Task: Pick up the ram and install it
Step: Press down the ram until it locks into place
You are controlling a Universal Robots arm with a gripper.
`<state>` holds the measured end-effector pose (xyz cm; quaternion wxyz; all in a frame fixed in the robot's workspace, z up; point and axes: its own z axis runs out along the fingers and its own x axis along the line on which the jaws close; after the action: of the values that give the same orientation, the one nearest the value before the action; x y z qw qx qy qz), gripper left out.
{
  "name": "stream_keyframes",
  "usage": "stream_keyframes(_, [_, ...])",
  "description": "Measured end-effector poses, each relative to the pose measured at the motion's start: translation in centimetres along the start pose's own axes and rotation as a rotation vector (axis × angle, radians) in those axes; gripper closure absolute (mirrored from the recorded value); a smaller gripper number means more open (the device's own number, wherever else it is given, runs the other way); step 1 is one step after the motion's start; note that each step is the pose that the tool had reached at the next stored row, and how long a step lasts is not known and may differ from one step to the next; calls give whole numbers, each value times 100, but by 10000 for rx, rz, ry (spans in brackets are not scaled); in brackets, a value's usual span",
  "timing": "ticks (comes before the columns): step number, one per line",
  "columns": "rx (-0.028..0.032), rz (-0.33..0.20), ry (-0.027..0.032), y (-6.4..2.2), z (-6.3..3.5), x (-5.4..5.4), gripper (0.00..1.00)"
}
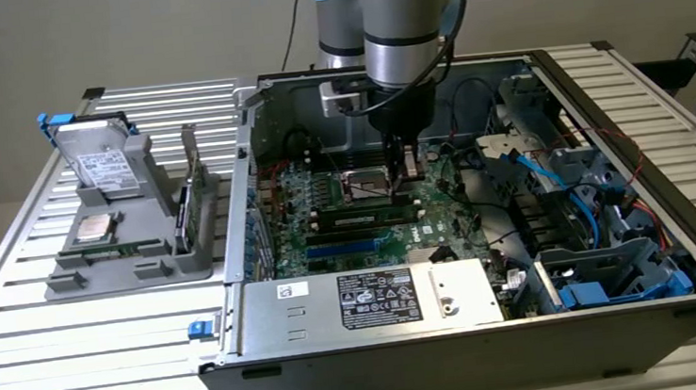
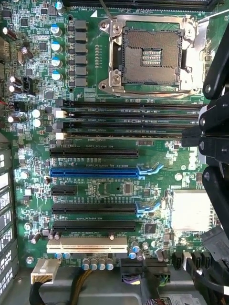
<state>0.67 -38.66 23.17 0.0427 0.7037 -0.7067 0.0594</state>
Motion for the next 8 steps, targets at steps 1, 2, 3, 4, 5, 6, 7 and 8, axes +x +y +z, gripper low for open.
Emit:
stream_keyframes(1, [0, 0, 2, 2, 2, -7, 89])
stream_keyframes(2, [1, -1, 2, 2, 5, -9, 89])
stream_keyframes(3, [1, -2, 2, 4, 9, -10, 89])
stream_keyframes(4, [0, -1, 5, 4, 13, -11, 89])
stream_keyframes(5, [0, -2, 7, 5, 20, -12, 89])
stream_keyframes(6, [0, -1, 8, 5, 27, -13, 89])
stream_keyframes(7, [0, -1, 7, 5, 33, -15, 89])
stream_keyframes(8, [0, -1, 6, 6, 38, -16, 89])
